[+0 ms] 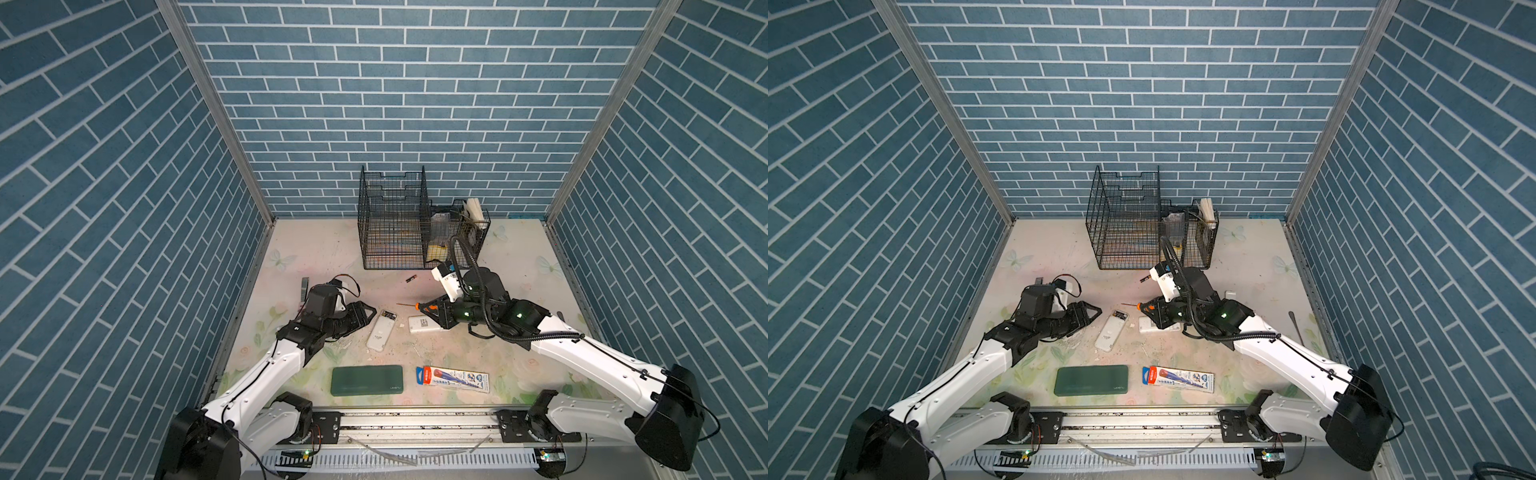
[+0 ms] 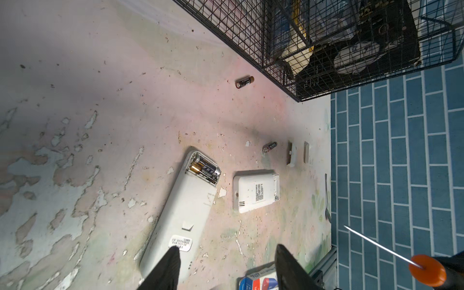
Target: Unload the batteries from the remote control
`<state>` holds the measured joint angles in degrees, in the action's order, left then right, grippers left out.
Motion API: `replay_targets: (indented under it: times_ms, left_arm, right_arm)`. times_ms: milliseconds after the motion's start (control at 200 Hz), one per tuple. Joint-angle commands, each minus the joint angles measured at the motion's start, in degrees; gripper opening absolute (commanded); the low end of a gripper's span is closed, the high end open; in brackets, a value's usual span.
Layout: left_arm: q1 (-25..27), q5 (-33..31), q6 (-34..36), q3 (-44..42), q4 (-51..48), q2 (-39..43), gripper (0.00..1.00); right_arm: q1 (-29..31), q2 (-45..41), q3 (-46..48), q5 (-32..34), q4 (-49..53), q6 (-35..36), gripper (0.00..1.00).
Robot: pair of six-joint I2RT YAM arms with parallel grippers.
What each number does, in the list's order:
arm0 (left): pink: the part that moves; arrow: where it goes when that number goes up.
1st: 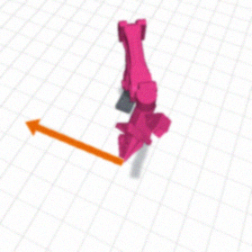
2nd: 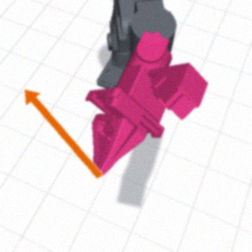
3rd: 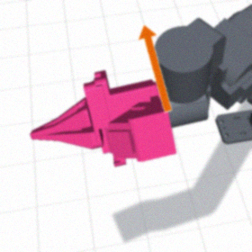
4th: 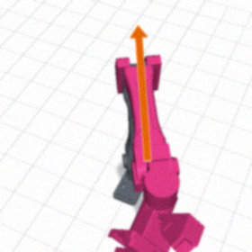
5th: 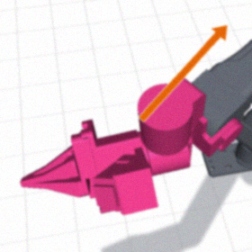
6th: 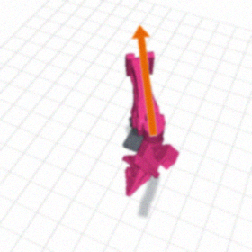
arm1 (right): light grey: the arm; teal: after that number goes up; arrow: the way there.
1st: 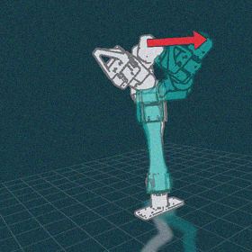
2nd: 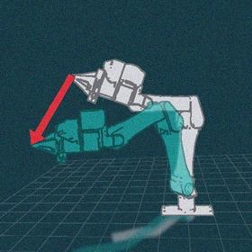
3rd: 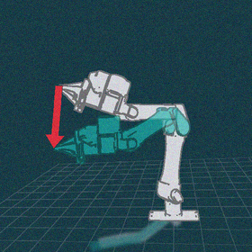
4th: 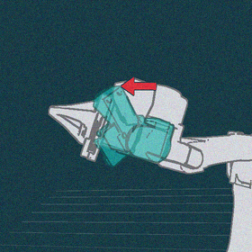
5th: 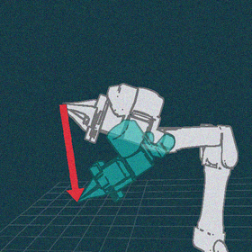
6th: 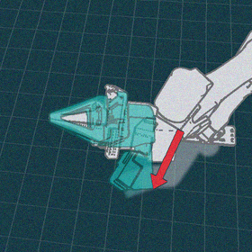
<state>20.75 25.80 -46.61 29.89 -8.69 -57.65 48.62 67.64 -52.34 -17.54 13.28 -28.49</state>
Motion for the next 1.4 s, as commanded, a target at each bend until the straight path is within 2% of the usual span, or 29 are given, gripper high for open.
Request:
replay_targets:
  times_ms: [0, 205, 365, 655, 1065, 1395]
  left_arm:
    - [-0.22, 1.41, -4.35, -1.66, 4.52, 1.9, 0.62]
    - [0.17, 1.89, -21.51, -4.66, 21.66, 2.0, 0.61]
    - [1.57, 0.12, -27.63, -2.29, 25.43, 0.7, 0.61]
    - [2.44, -0.82, -32.24, 3.22, 28.22, -4.01, 0.59]
    - [4.57, -0.48, -34.01, 9.39, 34.01, -12.92, 0.58]
    - [4.88, -0.31, -35.39, 9.33, 37.54, -15.54, 0.42]
  right_arm:
    - [0.7, 0.67, -2.13, 0.79, -1.92, -0.28, 0.0]
    - [3.2, 3.53, -2.77, 7.32, -6.4, 0.34, 0.0]
    - [4.72, 7.4, -4.46, 12.14, -10.78, 1.24, 0.0]
    - [5.6, 13.09, -8.39, 17.48, -16.31, 1.79, 0.0]
    - [6.75, 18.45, -14.71, 17.0, -17.37, 4.32, 0.0]
    - [7.27, 19.63, -15.69, 17.47, -19.68, 4.14, 0.0]
